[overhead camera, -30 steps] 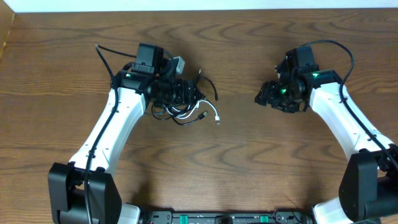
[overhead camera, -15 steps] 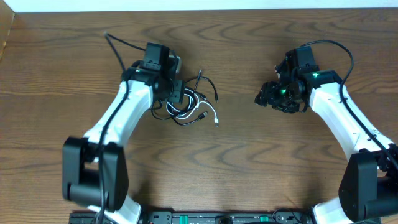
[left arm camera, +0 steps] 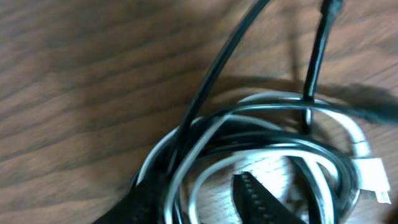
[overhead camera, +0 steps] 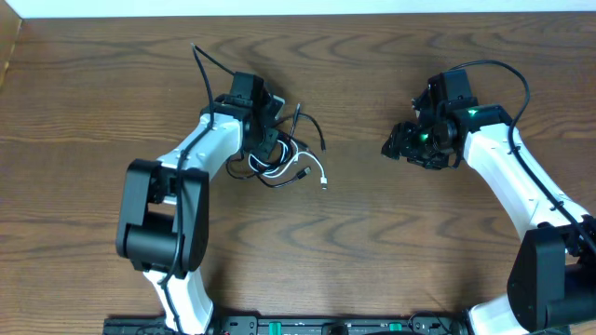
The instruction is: Untangle cables
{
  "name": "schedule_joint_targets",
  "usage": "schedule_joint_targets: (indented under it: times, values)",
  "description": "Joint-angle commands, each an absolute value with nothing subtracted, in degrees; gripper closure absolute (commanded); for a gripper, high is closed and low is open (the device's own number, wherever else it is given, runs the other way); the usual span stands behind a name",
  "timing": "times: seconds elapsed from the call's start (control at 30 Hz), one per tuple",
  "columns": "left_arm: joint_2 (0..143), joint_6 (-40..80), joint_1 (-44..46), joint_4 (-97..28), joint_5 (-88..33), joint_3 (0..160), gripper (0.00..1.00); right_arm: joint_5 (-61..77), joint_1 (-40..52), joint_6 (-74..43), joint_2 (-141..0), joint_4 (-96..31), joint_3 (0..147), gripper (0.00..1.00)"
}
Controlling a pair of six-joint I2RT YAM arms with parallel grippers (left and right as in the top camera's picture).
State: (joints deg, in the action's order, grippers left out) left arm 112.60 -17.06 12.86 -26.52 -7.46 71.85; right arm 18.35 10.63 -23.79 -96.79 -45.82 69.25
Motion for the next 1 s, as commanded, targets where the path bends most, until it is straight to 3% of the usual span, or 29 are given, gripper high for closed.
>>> schedule_joint_targets:
  times: [0.0,0.2,0.27,0.33,0.43,0.47,0.7,0.97]
  values:
    - [113.7,-18.2,13.0,-26.6,-6.5,72.3,0.65,18.0,10.9,-23.0,-96.6,-45.9,69.3,0.39]
    - [116.0,-18.2,13.5,-28.8,-11.4,72.3,0.65,18.1,10.9,-23.0,-96.6,-45.8,69.3,0.39]
    - [116.9,-18.2,14.2,-30.9,-13.0,72.3,0.75,18.2,11.0,-23.0,-96.6,-45.7,69.3,0.39]
    - [117.0,-17.8,15.0,-32.6,-13.1,72.3,0.92,20.4,11.1,-21.3,-96.6,-45.0,69.3,0.41]
    - [115.4,-11.8,15.4,-34.1,-13.1,73.4,0.93,29.0,11.9,-15.9,-96.0,-42.3,69.3,0.55]
    - [114.8,-10.6,15.4,-34.6,-13.1,73.8,0.92,30.8,12.3,-14.7,-95.5,-41.3,69.3,0.55]
    - [100.6,0.5,15.3,-36.3,-24.4,77.6,0.93,31.9,16.0,-15.4,-86.6,-34.9,69.8,0.48]
    - [89.1,12.3,15.3,-34.2,-37.8,77.6,0.93,31.7,18.7,-23.4,-81.5,-31.7,69.8,0.48]
